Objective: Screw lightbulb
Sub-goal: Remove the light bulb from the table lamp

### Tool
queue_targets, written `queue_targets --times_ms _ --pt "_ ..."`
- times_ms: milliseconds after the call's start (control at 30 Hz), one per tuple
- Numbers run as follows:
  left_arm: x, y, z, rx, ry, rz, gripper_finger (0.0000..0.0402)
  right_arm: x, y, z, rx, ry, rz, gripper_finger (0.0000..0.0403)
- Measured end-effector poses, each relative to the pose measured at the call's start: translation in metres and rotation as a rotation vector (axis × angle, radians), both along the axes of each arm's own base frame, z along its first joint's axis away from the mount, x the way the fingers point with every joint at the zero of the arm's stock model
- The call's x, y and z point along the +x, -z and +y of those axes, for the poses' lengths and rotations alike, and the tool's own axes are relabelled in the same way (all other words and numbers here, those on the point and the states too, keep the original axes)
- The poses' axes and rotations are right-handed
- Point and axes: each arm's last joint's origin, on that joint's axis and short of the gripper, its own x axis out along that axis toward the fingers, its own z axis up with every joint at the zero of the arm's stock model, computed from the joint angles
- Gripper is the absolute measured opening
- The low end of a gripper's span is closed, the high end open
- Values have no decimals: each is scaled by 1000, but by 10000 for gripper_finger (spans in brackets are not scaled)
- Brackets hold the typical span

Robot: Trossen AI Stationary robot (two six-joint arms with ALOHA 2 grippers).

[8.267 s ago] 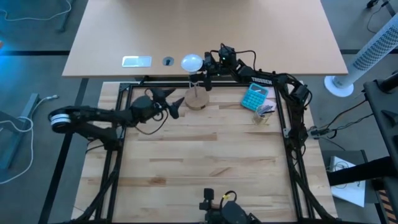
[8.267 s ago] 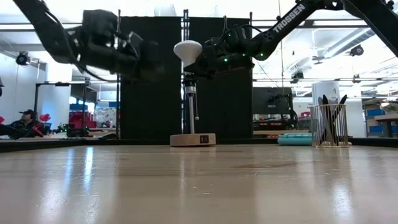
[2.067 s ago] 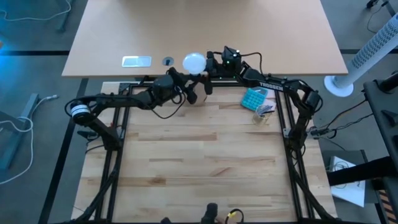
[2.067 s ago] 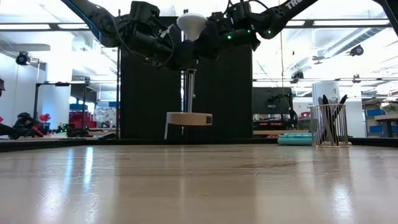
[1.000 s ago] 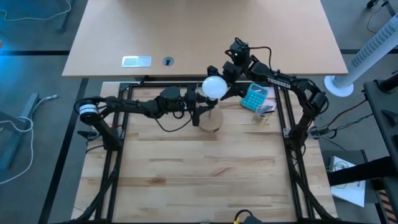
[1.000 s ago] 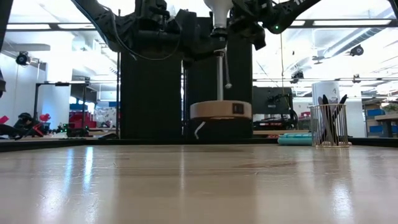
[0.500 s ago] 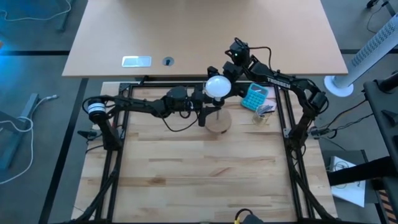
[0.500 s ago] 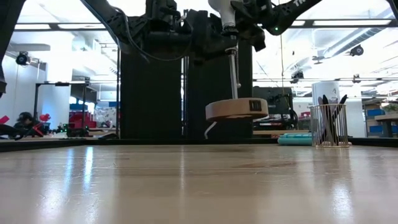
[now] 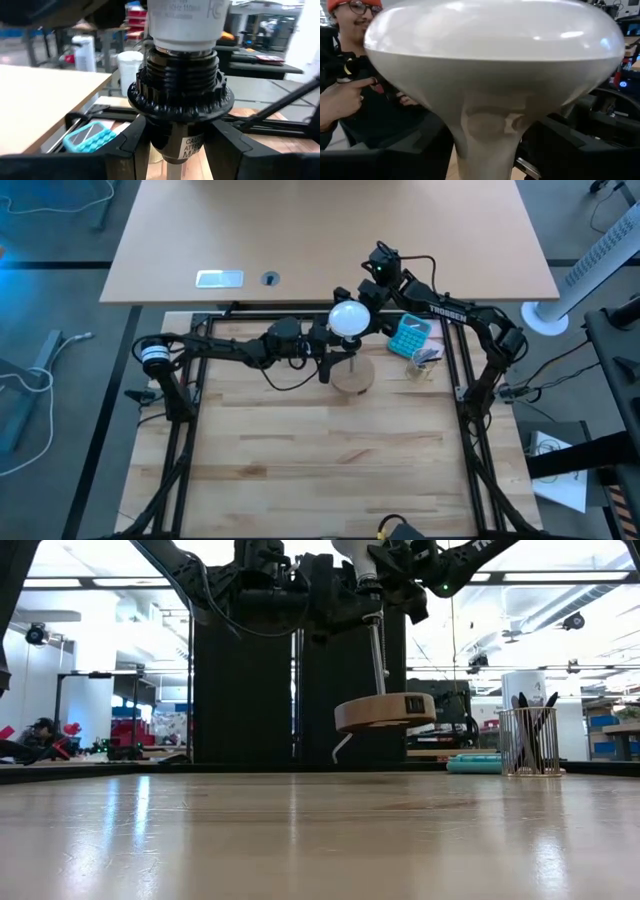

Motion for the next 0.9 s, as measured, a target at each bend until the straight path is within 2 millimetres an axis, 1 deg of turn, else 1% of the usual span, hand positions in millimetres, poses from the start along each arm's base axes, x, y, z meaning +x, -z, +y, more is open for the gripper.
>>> queue_targets --times_ms 133,300,433,600,767,900 --pt "-4 -1 9 -45 -52 17 137 2 -1 -2 -25 138 12 183" --pt "-14 -7 20 -51 -151 49 137 4 -1 -5 -52 257 17 158" --pt "-26 -15 30 -36 -255 86 137 5 -3 -8 -96 397 9 158" --pt "-39 -21 45 -32 -403 107 137 10 -8 -9 -179 668 2 159" --pt "-43 -22 56 -10 -560 109 137 19 -11 -4 -238 905 -2 154" --pt "-44 -21 60 -8 -593 109 137 25 -11 2 -260 1049 12 161"
